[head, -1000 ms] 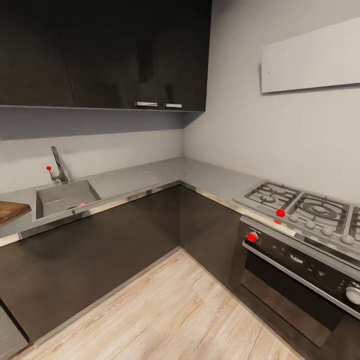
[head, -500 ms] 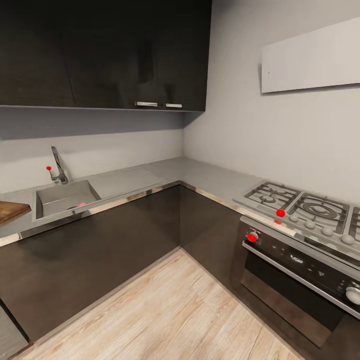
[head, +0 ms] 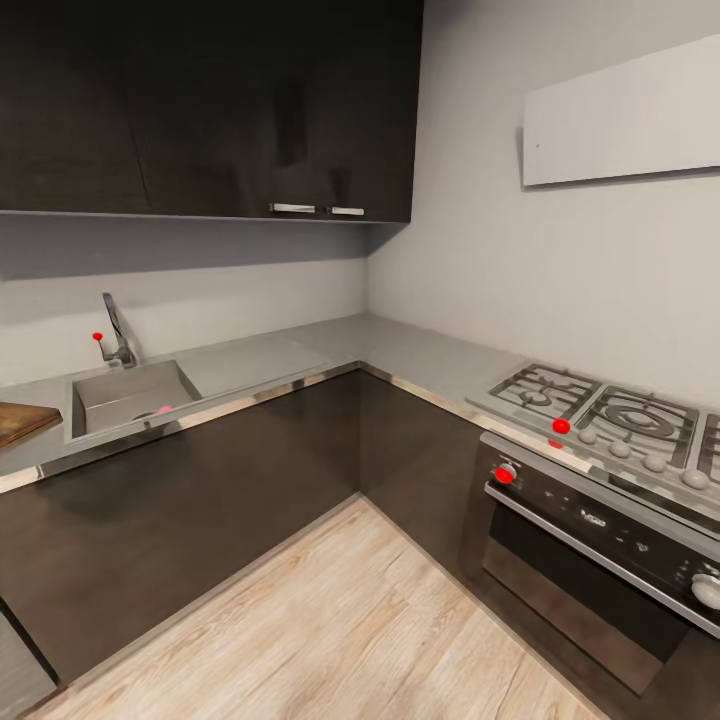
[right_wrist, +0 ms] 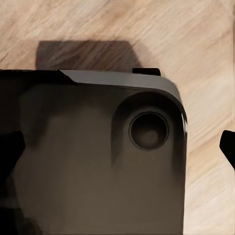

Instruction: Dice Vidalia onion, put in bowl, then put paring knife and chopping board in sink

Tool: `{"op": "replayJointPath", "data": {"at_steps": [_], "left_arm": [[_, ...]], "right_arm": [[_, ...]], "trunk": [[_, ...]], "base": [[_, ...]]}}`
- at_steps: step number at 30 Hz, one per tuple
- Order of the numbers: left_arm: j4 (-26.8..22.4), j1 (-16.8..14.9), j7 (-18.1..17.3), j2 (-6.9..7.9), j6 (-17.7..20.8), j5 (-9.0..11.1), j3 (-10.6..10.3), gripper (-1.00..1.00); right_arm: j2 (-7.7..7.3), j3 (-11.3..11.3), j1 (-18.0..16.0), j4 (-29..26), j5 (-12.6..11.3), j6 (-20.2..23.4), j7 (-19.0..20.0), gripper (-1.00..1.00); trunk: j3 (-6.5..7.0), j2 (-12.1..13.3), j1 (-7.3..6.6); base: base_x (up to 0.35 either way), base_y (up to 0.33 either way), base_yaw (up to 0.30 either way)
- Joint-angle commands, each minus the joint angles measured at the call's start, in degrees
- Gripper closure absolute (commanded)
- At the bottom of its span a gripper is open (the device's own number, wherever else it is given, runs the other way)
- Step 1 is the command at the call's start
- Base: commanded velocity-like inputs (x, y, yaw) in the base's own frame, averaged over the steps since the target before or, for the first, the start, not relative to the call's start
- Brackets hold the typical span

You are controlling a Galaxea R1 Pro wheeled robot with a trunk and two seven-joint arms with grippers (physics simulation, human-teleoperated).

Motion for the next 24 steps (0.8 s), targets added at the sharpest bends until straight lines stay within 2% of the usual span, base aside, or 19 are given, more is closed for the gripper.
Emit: {"op": "replayJointPath", "data": {"at_steps": [1, 9, 13, 21, 24], "left_arm": [[-1.1, 0.0, 0.0, -0.01, -0.1, 0.0, 0.0, -1.0], [-7.8, 0.0, 0.0, 0.07, -0.1, 0.2, 0.1, -1.0], [-11.7, 0.0, 0.0, 0.68, -0.2, 0.2, 0.1, -1.0], [-13.7, 0.0, -0.2, 1.22, -0.3, 0.3, 0.1, -1.0], [-16.7, 0.0, -0.1, 1.2, -0.3, 0.3, 0.1, -1.0]], "right_arm": [[-0.02, 0.0, 0.0, -0.3, 0.0, -0.2, 0.0, -1.0], [0.03, 0.0, 0.0, -6.1, 0.1, -1.9, 0.0, -1.0], [-0.02, 0.1, 0.0, -9.9, 0.1, -2.0, 0.0, -1.0], [0.02, 0.1, 0.0, -15.7, 0.2, -2.1, 0.0, -1.0], [0.04, 0.1, 0.0, -18.5, 0.3, -2.1, 0.1, -1.0]], "trunk": [[-0.05, 0.0, 0.0], [-0.05, 0.0, 0.0], [-0.05, 0.0, 0.0], [-0.05, 0.0, 0.0], [-0.05, 0.0, 0.0]], "base": [[0.0, 0.0, 0.0], [0.0, 0.0, 0.0], [0.0, 0.0, 0.0], [0.0, 0.0, 0.0], [0.0, 0.0, 0.0]]}}
